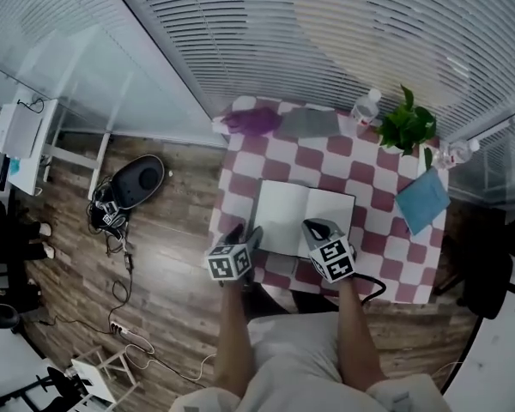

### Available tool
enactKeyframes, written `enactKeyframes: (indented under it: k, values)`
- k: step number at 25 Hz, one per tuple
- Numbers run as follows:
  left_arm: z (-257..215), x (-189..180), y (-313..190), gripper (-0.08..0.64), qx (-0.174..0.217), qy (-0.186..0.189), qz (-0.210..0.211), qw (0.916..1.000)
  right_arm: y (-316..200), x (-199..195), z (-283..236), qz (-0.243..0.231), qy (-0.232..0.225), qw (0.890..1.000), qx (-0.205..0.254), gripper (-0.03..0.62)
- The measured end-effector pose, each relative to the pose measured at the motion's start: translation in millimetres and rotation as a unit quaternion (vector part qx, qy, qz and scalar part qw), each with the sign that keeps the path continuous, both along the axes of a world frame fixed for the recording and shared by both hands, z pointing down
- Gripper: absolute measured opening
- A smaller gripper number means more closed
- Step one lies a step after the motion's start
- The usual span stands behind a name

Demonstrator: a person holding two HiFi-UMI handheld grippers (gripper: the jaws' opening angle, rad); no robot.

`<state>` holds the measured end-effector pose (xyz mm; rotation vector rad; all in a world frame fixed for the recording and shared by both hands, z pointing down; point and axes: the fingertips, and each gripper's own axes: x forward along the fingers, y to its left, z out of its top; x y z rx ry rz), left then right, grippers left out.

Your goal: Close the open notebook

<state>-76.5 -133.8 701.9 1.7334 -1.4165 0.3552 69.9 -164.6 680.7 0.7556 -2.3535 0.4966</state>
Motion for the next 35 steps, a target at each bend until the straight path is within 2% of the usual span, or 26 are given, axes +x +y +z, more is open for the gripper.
enactKeyframes:
  k: [6, 12, 13, 15, 18, 20, 21, 24, 25, 29, 33, 35]
  values:
    - [11, 11, 1, 0.27, -0.018, 0.004, 0.039, 0.9991, 15, -3, 1, 0.004, 0.003, 1.0, 0.005, 0.0]
    - [8, 15, 1, 0.275, -0.023, 0.061, 0.08, 0.9946, 37, -5, 8, 0.012, 0.019, 1.0, 0.015, 0.003]
    - [8, 15, 2, 0.275, -0.025, 0.062, 0.086, 0.994, 42, -6, 9, 0.01, 0.024, 1.0, 0.015, 0.043]
    - [8, 14, 3, 0.275, -0.029, 0.062, 0.093, 0.9933, 54, -8, 13, 0.0, 0.035, 0.999, 0.016, 0.08]
    - [6, 14, 2, 0.275, -0.03, 0.072, 0.102, 0.9918, 70, -13, 19, -0.029, 0.066, 0.997, 0.029, 0.23]
    - [3, 15, 2, 0.275, -0.029, 0.08, 0.107, 0.9906, 81, -17, 28, -0.05, 0.089, 0.994, 0.032, 0.307]
    - [1, 17, 1, 0.275, -0.028, 0.086, 0.11, 0.9897, 86, -19, 31, -0.057, 0.098, 0.993, 0.034, 0.321]
    - [-9, 31, 1, 0.273, -0.019, 0.118, 0.129, 0.9844, 91, -24, 39, -0.065, 0.122, 0.989, 0.048, 0.333]
    - [-11, 36, 1, 0.273, -0.017, 0.117, 0.135, 0.9838, 90, -25, 40, -0.067, 0.132, 0.987, 0.055, 0.333]
    - [-10, 35, 2, 0.275, -0.017, 0.067, 0.139, 0.9879, 83, -28, 38, -0.066, 0.151, 0.984, 0.075, 0.333]
    - [-6, 24, 11, 0.274, -0.028, 0.076, 0.119, 0.9896, 86, -43, 42, -0.125, 0.159, 0.977, 0.073, 0.333]
    - [-4, 16, 14, 0.274, -0.031, 0.074, 0.106, 0.9911, 86, -46, 42, -0.135, 0.146, 0.977, 0.071, 0.333]
